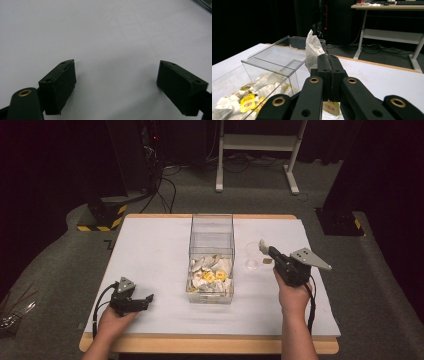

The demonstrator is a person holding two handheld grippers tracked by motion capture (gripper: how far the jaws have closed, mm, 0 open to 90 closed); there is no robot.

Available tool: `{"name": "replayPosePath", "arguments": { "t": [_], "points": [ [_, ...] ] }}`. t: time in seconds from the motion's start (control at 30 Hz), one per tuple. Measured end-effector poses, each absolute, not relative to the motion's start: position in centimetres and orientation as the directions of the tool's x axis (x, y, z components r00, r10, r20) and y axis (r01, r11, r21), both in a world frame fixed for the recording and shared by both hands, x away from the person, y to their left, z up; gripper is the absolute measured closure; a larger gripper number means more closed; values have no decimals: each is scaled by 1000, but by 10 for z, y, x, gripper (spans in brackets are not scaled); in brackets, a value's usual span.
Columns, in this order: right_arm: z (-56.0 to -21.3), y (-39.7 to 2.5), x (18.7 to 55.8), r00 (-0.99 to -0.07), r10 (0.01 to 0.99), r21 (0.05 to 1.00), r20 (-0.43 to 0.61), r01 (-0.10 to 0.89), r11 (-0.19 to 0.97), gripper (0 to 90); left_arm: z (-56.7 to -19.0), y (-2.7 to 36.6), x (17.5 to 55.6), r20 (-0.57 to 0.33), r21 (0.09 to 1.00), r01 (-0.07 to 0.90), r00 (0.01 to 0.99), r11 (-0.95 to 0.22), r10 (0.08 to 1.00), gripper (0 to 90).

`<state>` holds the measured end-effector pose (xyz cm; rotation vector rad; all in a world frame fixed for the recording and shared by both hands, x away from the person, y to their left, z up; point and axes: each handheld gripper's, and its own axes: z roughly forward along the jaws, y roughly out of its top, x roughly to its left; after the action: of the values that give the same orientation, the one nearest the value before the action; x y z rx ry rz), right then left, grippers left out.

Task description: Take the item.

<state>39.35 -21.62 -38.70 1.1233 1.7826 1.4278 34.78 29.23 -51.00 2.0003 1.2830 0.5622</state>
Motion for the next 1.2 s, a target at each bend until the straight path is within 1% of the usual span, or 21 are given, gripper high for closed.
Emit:
{"name": "replayPosePath", "arguments": {
  "t": [0.37,0.7,0.93,1.17,1.2],
  "points": [
    [-386,-219,406,-465,884,969,55,238,65,897,-510,292,348,0,739,611,421,-283,907,153],
    [-388,-214,424,-475,878,970,63,237,59,897,-510,292,348,-1,740,611,422,-283,907,151],
    [-392,-210,440,-477,875,967,88,250,39,897,-510,292,348,-2,740,611,422,-283,907,151],
    [-398,-204,452,-472,877,963,84,265,50,897,-510,292,348,-1,740,610,422,-283,907,152],
    [-402,-204,457,-475,874,959,97,280,45,896,-510,292,348,-2,740,610,422,-282,907,152]
  ]
}}
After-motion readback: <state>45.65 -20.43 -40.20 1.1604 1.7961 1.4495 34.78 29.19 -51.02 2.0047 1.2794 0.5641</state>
